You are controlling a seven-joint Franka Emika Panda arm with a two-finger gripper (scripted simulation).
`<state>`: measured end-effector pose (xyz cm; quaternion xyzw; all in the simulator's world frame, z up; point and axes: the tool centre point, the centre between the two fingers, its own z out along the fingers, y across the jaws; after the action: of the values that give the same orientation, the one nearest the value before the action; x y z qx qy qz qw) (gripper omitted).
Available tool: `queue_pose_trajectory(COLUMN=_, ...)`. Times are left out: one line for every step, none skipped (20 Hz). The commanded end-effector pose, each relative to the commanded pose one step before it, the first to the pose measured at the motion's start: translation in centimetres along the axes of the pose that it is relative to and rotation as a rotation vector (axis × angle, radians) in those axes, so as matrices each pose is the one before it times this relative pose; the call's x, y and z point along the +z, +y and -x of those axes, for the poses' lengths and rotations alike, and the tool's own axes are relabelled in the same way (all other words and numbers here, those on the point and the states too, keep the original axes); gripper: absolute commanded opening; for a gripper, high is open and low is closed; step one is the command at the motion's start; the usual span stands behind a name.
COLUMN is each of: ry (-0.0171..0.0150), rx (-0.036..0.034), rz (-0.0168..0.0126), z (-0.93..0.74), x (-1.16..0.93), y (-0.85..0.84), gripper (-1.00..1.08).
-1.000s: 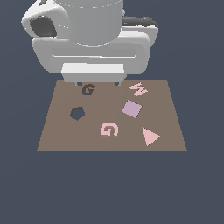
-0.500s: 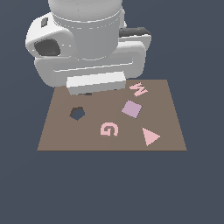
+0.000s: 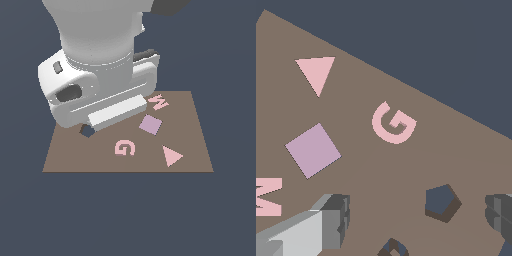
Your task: Insert a designated object into the corresponding slot on a board.
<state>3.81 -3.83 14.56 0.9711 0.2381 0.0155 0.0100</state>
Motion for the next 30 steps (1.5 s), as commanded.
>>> queue_pose_trajectory(ry=-0.00037, rx=-0.09692, rz=-0.00425, z=-0.482, x=0.952, y=0.173, gripper=1.00)
queue_pose_trajectory(ry=-0.00023, rx=-0.03940, rz=-0.00159, z=-0.199, x=0.384, y=0.078, gripper=1.00)
queue_pose_trajectory(ry=-0.00024, rx=-0.03974, rz=-0.00159, z=-0.201, x=0.387, y=0.078, gripper=1.00)
queue_pose_trajectory(ry=-0.00025, rx=-0.04007, rz=-0.00159, z=-0.203, x=0.390, y=0.079, gripper=1.00)
queue_pose_trajectory(ry=-0.00026, rx=-0.04041, rz=-0.00160, z=-0.205, x=0.393, y=0.079, gripper=1.00)
queue_pose_trajectory(ry=-0.00028, rx=-0.04073, rz=-0.00160, z=-0.207, x=0.396, y=0.080, gripper=1.00)
queue_pose_trajectory(ry=-0.00029, rx=-0.04106, rz=-0.00160, z=-0.209, x=0.399, y=0.080, gripper=1.00)
queue_pose_trajectory(ry=-0.00031, rx=-0.04137, rz=-0.00160, z=-0.211, x=0.402, y=0.080, gripper=1.00)
queue_pose_trajectory(ry=-0.00033, rx=-0.04142, rz=-0.00159, z=-0.212, x=0.402, y=0.080, gripper=1.00)
queue_pose_trajectory(ry=-0.00034, rx=-0.04034, rz=-0.00154, z=-0.207, x=0.391, y=0.077, gripper=1.00)
queue_pose_trajectory(ry=-0.00035, rx=-0.03905, rz=-0.00148, z=-0.201, x=0.379, y=0.075, gripper=1.00)
queue_pose_trajectory(ry=-0.00036, rx=-0.03774, rz=-0.00143, z=-0.195, x=0.366, y=0.072, gripper=1.00)
queue_pose_trajectory(ry=-0.00036, rx=-0.03639, rz=-0.00137, z=-0.188, x=0.353, y=0.069, gripper=1.00)
queue_pose_trajectory(ry=-0.00037, rx=-0.03501, rz=-0.00131, z=-0.182, x=0.339, y=0.066, gripper=1.00)
queue_pose_trajectory(ry=-0.00037, rx=-0.03360, rz=-0.00126, z=-0.174, x=0.325, y=0.063, gripper=1.00)
queue_pose_trajectory(ry=-0.00037, rx=-0.03218, rz=-0.00120, z=-0.168, x=0.311, y=0.060, gripper=1.00)
queue_pose_trajectory(ry=-0.00037, rx=-0.03071, rz=-0.00114, z=-0.160, x=0.297, y=0.057, gripper=1.00)
queue_pose_trajectory(ry=-0.00037, rx=-0.02924, rz=-0.00109, z=-0.154, x=0.283, y=0.054, gripper=1.00)
queue_pose_trajectory(ry=-0.00037, rx=-0.02773, rz=-0.00103, z=-0.146, x=0.268, y=0.051, gripper=1.00)
queue_pose_trajectory(ry=-0.00036, rx=-0.02623, rz=-0.00098, z=-0.139, x=0.253, y=0.047, gripper=1.00)
queue_pose_trajectory(ry=-0.00036, rx=-0.02471, rz=-0.00092, z=-0.131, x=0.239, y=0.044, gripper=1.00)
queue_pose_trajectory(ry=-0.00035, rx=-0.02317, rz=-0.00086, z=-0.123, x=0.224, y=0.041, gripper=1.00)
queue_pose_trajectory(ry=-0.00034, rx=-0.02164, rz=-0.00081, z=-0.115, x=0.209, y=0.038, gripper=1.00)
queue_pose_trajectory(ry=-0.00033, rx=-0.02010, rz=-0.00075, z=-0.108, x=0.194, y=0.035, gripper=1.00)
queue_pose_trajectory(ry=-0.00031, rx=-0.01854, rz=-0.00069, z=-0.100, x=0.179, y=0.032, gripper=1.00)
queue_pose_trajectory(ry=-0.00030, rx=-0.01694, rz=-0.00064, z=-0.091, x=0.163, y=0.029, gripper=1.00)
queue_pose_trajectory(ry=-0.00028, rx=-0.01535, rz=-0.00058, z=-0.083, x=0.148, y=0.026, gripper=1.00)
queue_pose_trajectory(ry=-0.00026, rx=-0.01373, rz=-0.00052, z=-0.074, x=0.132, y=0.023, gripper=1.00)
queue_pose_trajectory(ry=-0.00024, rx=-0.01215, rz=-0.00046, z=-0.068, x=0.117, y=0.019, gripper=1.00)
queue_pose_trajectory(ry=-0.00022, rx=-0.01051, rz=-0.00040, z=-0.057, x=0.101, y=0.016, gripper=1.00)
